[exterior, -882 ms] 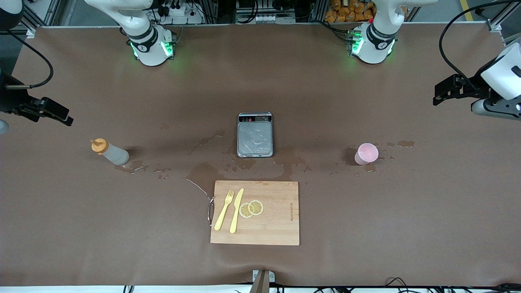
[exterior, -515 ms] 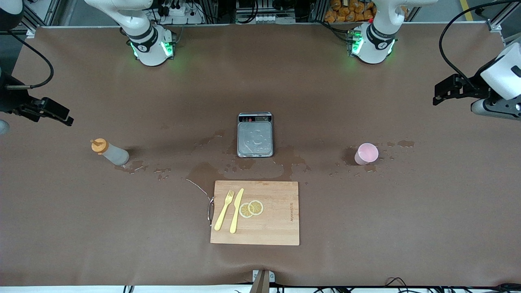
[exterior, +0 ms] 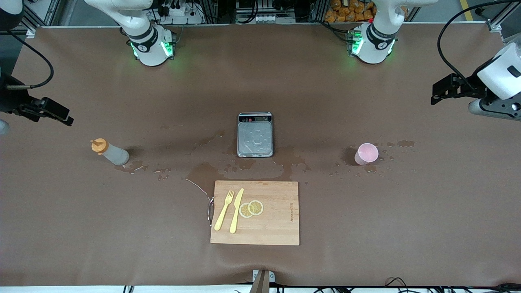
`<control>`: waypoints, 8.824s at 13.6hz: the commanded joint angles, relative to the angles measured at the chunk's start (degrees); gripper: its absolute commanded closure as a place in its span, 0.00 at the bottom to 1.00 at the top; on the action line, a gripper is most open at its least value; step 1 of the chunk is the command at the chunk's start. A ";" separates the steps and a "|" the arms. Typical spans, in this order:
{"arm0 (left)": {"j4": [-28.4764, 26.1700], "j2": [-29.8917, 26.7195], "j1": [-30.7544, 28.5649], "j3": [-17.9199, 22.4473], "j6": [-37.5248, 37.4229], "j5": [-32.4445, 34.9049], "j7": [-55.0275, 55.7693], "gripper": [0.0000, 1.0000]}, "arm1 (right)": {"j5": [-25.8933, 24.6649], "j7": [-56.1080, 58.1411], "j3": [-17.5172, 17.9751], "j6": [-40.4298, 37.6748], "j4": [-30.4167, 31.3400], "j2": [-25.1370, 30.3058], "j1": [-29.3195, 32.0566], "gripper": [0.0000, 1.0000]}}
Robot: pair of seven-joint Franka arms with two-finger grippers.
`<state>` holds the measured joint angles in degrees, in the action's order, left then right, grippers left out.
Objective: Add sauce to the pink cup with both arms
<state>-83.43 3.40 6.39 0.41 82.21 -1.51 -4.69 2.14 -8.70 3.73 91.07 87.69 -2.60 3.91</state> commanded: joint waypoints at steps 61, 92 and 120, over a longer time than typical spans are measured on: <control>-33.90 20.33 1.51 -1.91 48.84 -9.66 7.50 0.63 | 37.32 -35.16 0.31 -16.89 -9.19 -47.48 42.50 0.00; -10.10 24.71 16.61 -19.13 36.62 -4.56 70.39 1.00 | 46.38 -24.18 0.32 -10.13 -2.35 -53.21 32.57 0.00; -6.04 35.62 27.45 -18.08 45.68 2.38 83.26 0.00 | 46.73 -39.81 -0.39 -3.27 -0.94 -45.39 24.14 0.43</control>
<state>-90.79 38.37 33.01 -18.27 127.98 -0.85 77.58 48.72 -45.12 4.27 87.53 85.85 -50.98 29.93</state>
